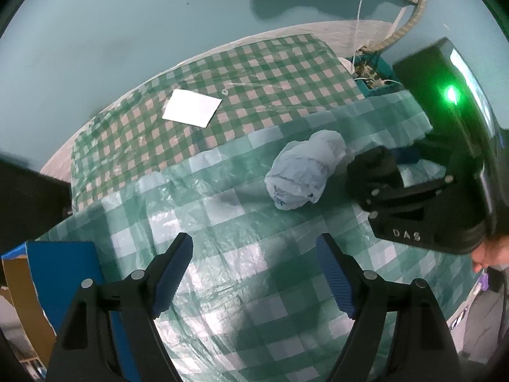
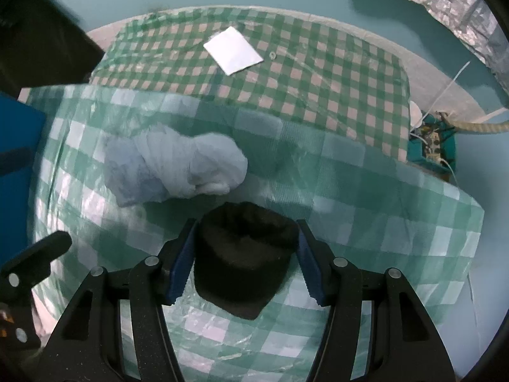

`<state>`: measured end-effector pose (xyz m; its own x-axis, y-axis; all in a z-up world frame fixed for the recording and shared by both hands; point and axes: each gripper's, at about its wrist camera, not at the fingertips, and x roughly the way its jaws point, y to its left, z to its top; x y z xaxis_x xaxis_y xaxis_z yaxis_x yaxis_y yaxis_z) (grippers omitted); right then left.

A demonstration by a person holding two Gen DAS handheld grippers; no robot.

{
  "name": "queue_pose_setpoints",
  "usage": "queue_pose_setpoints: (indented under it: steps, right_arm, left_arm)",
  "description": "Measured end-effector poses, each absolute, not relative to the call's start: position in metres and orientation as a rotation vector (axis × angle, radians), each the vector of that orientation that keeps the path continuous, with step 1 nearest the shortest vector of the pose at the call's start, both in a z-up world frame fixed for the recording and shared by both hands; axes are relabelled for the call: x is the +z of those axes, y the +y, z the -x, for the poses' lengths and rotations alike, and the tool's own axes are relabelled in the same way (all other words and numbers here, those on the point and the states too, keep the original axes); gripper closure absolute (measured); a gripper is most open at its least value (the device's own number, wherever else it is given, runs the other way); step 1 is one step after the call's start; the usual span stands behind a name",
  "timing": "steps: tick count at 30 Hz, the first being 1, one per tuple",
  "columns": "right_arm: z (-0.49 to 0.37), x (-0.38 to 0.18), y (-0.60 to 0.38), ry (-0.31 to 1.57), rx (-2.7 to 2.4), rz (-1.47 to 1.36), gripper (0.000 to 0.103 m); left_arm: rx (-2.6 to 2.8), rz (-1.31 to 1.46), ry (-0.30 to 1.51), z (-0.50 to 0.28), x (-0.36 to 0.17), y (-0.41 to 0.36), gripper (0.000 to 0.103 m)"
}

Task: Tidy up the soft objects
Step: 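Grasp the black knit cap with the right tool while the left tool approaches the white plastic bag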

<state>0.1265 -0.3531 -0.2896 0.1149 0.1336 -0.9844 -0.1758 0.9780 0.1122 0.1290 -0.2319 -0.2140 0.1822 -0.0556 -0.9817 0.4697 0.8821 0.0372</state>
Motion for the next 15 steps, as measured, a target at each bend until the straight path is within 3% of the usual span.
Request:
queue_pose_setpoints:
  steps: [6, 15]
  right_arm:
    - [-0.114, -0.286, -0.366, 1.432, 0.245, -0.029, 0.069]
    - [-0.091, -0.283, -0.398, 1.439, 0.184, -0.122, 0.07]
  left_arm:
    - [-0.423, -0.406, 1.324, -0.134, -0.213, -0.251, 0.016]
    - [-0.474, -0.482, 1.33, -0.145, -0.227, -0.279, 0.016]
